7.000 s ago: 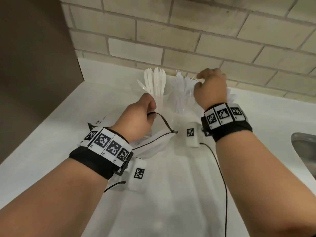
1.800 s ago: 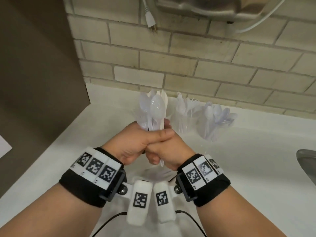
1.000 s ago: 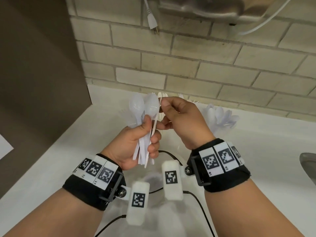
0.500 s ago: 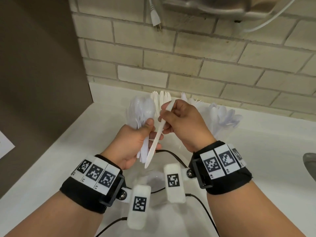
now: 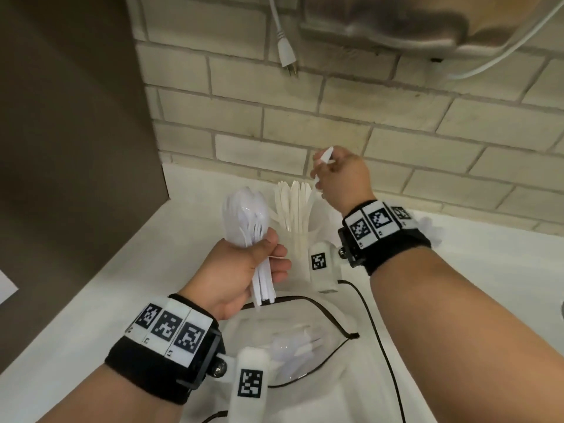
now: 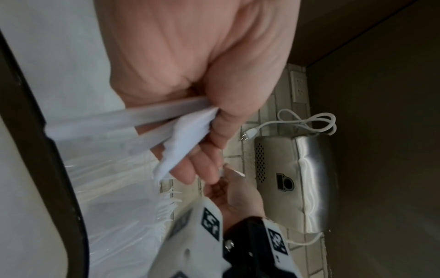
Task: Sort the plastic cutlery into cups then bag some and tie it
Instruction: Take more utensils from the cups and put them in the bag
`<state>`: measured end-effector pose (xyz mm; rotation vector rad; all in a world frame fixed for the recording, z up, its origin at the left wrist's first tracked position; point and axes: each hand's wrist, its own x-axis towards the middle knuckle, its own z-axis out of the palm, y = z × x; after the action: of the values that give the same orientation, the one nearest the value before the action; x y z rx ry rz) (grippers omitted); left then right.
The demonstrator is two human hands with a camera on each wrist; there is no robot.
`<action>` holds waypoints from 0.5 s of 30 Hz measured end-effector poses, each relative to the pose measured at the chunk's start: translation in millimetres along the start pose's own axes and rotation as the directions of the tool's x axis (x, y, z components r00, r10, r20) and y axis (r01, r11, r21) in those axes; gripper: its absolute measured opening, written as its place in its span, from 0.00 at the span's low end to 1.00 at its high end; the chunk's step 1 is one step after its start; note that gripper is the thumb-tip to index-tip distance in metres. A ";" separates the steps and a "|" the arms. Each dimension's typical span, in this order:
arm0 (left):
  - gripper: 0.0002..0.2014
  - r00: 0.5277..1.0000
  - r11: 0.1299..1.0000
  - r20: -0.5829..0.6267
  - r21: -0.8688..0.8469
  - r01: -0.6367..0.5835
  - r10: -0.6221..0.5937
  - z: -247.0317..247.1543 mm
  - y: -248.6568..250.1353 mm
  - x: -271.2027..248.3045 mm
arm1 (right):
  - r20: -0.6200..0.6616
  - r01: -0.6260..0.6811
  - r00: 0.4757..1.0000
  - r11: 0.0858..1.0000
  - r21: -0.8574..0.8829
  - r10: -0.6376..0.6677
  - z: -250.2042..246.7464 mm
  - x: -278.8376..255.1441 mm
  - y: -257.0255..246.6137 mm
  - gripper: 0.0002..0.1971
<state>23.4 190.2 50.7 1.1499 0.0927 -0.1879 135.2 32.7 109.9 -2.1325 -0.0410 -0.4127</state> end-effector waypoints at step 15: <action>0.07 0.999 0.999 -0.010 0.025 0.041 -0.041 10.4 -7.5 8.0 | 0.146 0.159 0.972 0.975 0.156 -0.182 -9.8 -51.8 -22.6 0.05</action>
<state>29.6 177.0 46.9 1.1743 0.1223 -0.2205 79.5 44.1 117.1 -2.0214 -0.3388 -0.3276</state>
